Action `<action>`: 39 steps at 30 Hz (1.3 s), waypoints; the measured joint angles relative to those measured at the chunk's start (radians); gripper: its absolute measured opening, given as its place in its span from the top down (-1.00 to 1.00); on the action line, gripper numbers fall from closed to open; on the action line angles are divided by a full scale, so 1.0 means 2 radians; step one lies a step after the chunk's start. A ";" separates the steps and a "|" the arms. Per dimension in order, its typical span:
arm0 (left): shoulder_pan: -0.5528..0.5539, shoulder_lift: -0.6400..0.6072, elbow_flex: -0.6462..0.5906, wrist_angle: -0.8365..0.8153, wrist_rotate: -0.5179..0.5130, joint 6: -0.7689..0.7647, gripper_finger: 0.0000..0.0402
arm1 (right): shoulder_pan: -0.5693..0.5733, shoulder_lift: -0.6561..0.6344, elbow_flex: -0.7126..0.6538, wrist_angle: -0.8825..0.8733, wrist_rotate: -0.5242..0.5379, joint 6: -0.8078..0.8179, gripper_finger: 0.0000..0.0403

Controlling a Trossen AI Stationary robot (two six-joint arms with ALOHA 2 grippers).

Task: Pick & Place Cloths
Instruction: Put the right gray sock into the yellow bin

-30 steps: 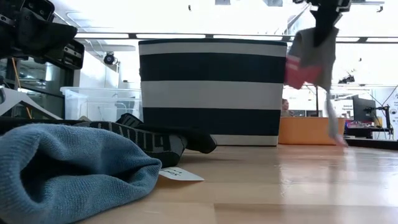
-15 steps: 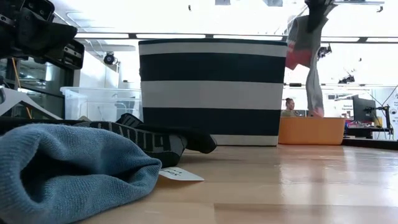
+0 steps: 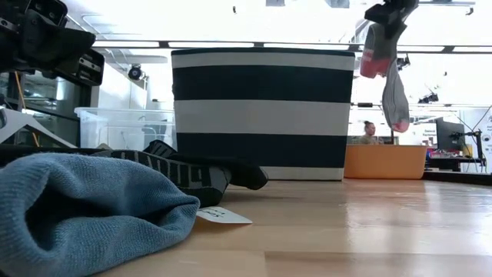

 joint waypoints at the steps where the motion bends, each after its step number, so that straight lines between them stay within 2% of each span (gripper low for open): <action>1: 0.000 0.000 0.000 0.000 0.000 0.000 0.99 | -0.006 0.000 -0.002 0.009 0.000 0.002 0.98; 11: 0.000 0.000 0.000 0.000 0.000 0.000 0.99 | -0.073 0.000 -0.067 0.106 -0.004 0.001 0.98; 20: 0.000 0.000 0.000 0.000 0.000 0.000 0.99 | -0.127 0.000 -0.160 0.201 -0.035 -0.053 0.98; 27: 0.000 0.000 0.000 0.000 0.000 0.000 0.99 | -0.159 0.000 -0.227 0.294 -0.125 -0.130 0.98; 35: 0.000 0.000 0.000 0.000 0.000 0.000 0.99 | -0.192 0.000 -0.263 0.305 -0.220 -0.191 0.98; 39: 0.000 0.000 0.000 0.000 0.000 0.000 0.99 | -0.209 0.000 -0.276 0.321 -0.267 -0.185 0.98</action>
